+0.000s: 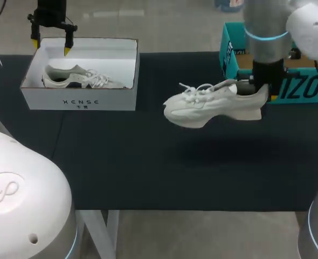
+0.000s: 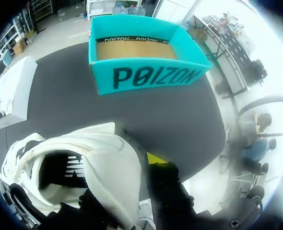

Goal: Take the shoe out of the shoebox, open the shoe tongue, remove and reinsert the insole, then place the shoe into the shoebox

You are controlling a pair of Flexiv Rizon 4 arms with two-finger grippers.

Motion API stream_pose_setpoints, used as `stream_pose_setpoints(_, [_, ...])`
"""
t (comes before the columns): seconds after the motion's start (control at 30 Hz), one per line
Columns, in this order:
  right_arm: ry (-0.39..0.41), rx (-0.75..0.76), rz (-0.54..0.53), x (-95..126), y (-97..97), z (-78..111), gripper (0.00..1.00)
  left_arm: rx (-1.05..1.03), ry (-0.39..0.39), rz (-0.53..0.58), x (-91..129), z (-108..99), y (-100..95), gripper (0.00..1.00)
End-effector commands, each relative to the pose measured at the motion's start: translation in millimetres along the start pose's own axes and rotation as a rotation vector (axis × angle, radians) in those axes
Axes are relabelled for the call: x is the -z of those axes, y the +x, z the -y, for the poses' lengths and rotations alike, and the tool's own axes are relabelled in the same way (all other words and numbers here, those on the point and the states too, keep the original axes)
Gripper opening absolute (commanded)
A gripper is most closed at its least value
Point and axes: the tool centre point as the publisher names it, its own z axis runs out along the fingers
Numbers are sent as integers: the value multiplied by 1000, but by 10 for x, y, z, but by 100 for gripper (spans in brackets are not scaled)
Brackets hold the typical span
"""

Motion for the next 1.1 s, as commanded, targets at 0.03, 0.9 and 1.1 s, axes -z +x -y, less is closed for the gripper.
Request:
stream_pose_setpoints(0.03, [-396, 22, 25, -128, 321, 304, 0, -1, 3, 0, 5, -14, 9, 100])
stream_pose_setpoints(0.9, [-86, 2, 68, -669, 953, 710, 0, -1, 3, 0, 5, -14, 9, 100])
stream_pose_setpoints(1.1, [-26, -66, 47, -699, 1074, 624, 0, -1, 3, 0, 5, -14, 9, 100])
